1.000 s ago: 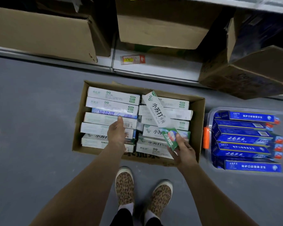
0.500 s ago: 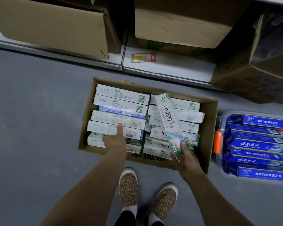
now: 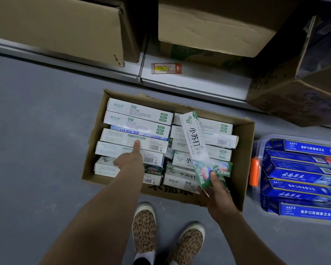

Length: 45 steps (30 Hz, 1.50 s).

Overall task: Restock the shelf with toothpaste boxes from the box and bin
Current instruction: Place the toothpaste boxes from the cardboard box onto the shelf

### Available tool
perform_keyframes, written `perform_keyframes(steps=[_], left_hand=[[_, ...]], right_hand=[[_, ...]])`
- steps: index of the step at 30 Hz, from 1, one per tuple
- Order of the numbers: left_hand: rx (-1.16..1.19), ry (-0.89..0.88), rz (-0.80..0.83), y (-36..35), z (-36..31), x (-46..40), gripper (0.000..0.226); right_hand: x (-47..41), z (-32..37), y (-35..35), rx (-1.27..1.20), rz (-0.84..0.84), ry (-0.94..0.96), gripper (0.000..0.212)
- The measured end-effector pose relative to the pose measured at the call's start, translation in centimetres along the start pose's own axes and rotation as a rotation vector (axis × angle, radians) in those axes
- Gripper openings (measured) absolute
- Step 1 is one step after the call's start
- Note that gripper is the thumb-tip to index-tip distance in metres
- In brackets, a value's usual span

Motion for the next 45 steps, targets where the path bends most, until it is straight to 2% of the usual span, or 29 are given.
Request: perform_keyframes(steps=[2,4,7,8,10,12,16,21,25,28,35,37,40,43,45], left_hand=[[0.047,0.047,-0.066,0.0,-0.4,0.0,0.095],[0.022,0.059,-0.058,0.1,-0.2,0.0,0.094],[0.031,0.057,0.013,0.2,0.2,0.3,0.122],[0.009,0.059,0.004,0.4,0.4,0.4,0.122],[-0.008,0.081,-0.028,0.8,0.7,-0.2,0.095],[0.053,0.063,0.059,0.9,0.9,0.0,0.078],[0.143,0.129,0.054,2.0,2.0,1.9,0.085],[0.271,0.088,0.273,3.6,3.8,7.2,0.074],[0.385,0.062,0.393,5.8,3.5,13.7,0.064],[0.388,0.02,0.461,7.6,2.5,19.6,0.058],[0.368,-0.103,0.595,12.2,-1.2,34.2,0.059],[0.359,-0.154,0.635,13.4,-2.5,38.7,0.052],[0.377,-0.209,0.763,15.0,-4.2,45.9,0.039],[0.398,-0.307,0.909,16.5,-5.8,52.2,0.042],[0.396,-0.379,0.96,17.6,-7.0,56.6,0.043]], right_hand=[[0.0,0.0,0.0,0.032,0.02,0.007,0.036],[0.1,-0.1,0.2,0.047,0.02,-0.01,0.04],[0.3,-0.1,0.3,0.04,0.002,-0.016,0.05],[0.5,0.0,0.3,0.018,0.001,-0.015,0.049],[0.9,0.3,0.0,-0.013,-0.004,-0.015,0.039],[1.2,0.6,0.0,-0.033,-0.019,-0.016,0.03],[2.3,1.6,0.3,-0.043,-0.1,-0.007,0.026],[6.2,4.2,0.7,-0.073,-0.159,0.002,0.028],[11.1,8.0,1.0,-0.09,-0.172,0.005,0.023],[15.2,12.1,0.8,-0.139,-0.172,0.037,0.02],[25.4,23.1,-0.7,-0.253,-0.164,0.152,0.042],[28.3,26.2,-1.3,-0.306,-0.124,0.207,0.045],[33.2,30.8,-2.1,-0.341,-0.05,0.314,0.036],[37.4,35.3,-2.9,-0.386,-0.01,0.428,0.029],[40.1,38.4,-3.1,-0.405,-0.011,0.502,0.032]])
Point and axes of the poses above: each hand's wrist, its own x-axis away from the middle knuckle, its own y-axis out of the back of the hand, z = x × y, the point moved 3 cm from there along -x, towards the middle knuckle, and after that the axes turned 12 degrees about y, right-handed, at the moved point
